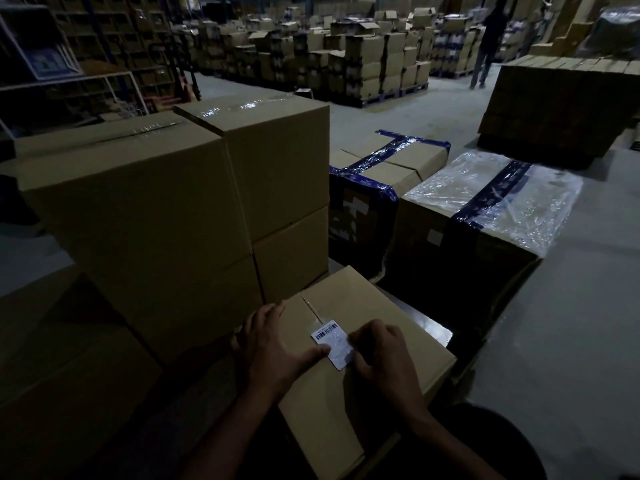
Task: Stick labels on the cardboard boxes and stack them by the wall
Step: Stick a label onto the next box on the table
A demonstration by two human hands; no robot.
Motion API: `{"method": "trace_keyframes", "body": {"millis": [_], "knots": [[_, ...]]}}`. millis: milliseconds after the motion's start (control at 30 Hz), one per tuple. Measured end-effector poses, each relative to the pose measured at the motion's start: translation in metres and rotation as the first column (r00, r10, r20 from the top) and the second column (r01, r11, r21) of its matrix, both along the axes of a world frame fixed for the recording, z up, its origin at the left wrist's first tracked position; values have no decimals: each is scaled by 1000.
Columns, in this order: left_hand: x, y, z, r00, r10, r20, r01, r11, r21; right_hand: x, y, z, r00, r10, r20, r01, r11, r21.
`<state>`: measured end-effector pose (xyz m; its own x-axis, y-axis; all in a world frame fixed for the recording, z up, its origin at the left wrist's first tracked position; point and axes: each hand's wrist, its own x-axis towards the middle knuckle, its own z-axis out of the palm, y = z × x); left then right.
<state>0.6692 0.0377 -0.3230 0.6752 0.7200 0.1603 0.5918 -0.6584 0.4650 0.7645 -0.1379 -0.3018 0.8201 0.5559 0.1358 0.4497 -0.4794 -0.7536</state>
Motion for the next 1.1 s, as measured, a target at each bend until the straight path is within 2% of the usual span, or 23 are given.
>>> {"method": "trace_keyframes", "body": {"millis": [133,267,533,633,733,833,900,1000,1100], "knots": [[0,0,1,1000,4,9,-4,1000,5,5,-2,-1,1000,23,-20,-23,1000,0],[0,-1,3,1000,-4,-23,4,1000,8,-1,-8,-8,999,-38,4,38,999,26],[1,-1,3,1000,8,-27,-6,998,65,-22,-11,-16,974,-100,203,91,995,51],[1,-4,5,996,71,-61,-65,993,95,-10,-7,-13,975,-57,214,48,998,43],[-6,-11,17,977,150,-150,-151,988,5,16,-3,-9,979,72,189,-72,997,-7],[-10,-11,25,954,161,-252,-160,987,25,45,-1,-3,966,180,185,-172,983,-58],[-7,-9,25,961,149,-234,-157,987,-17,55,2,-1,962,221,160,-212,975,-71],[2,-10,21,983,74,-170,-86,994,-64,48,11,-4,981,169,99,-162,984,-69],[4,-12,17,985,37,-167,-46,998,-50,32,14,-10,984,120,134,-115,992,-44]]}}
